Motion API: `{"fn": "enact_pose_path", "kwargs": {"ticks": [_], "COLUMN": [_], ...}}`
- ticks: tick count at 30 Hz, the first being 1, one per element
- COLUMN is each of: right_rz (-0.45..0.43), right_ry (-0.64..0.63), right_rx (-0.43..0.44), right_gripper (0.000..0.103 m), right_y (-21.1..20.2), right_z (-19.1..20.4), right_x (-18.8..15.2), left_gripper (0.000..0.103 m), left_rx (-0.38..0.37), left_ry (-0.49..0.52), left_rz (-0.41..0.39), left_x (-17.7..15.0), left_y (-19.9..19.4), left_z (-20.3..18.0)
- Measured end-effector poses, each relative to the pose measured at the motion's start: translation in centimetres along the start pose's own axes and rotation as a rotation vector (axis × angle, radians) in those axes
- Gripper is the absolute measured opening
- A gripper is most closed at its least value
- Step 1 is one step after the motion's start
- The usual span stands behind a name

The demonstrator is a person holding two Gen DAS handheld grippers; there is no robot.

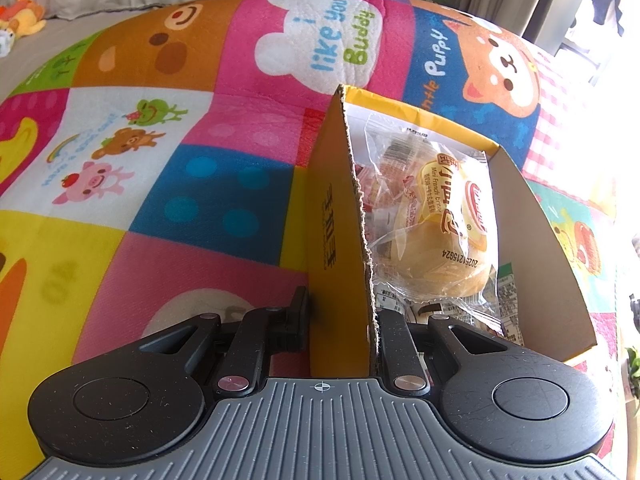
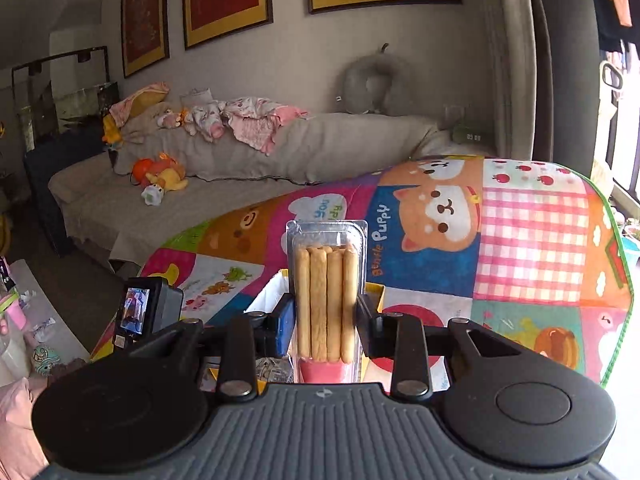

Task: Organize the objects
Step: 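Carry the biscuit-stick tray over the yellow box and release it inside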

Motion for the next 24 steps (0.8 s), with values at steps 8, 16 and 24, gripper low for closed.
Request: {"fn": "enact_pose_path", "kwargs": {"ticks": [8,16,24], "right_rz": [0.093,0.087,0.111], "right_ry": [0.053,0.132,0.121], "right_rx": [-0.004,-0.078,-0.113], "right_gripper": [0.031,0.033,0.044], "right_y": [6.7,10.0,10.0], "right_z": [0.2,-2.0,-2.6], "right_x": [0.3,-0.7,-3.0], "left_gripper": [0.019,0.019,0.019], "left_rx": [-0.011,-0.014,-0.014], "left_ry": [-0.004,-0.009,-0.019], "left_rz": [-0.004,-0.006,-0.012], "left_x": [-0.1,-0.1,-0.2], "left_y": [0.0,0.0,-0.1], "left_z": [0.2,0.2,0.3]}}
Point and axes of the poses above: each gripper's, at about its wrist camera, not at the fingertips, and y roughly the way its jaws point, z to its left, x to its top, the point moved 1 cm from there along y, roughly the way its jaws point, and after that the axes turned 4 degrees about y, right-handed, at the moved point
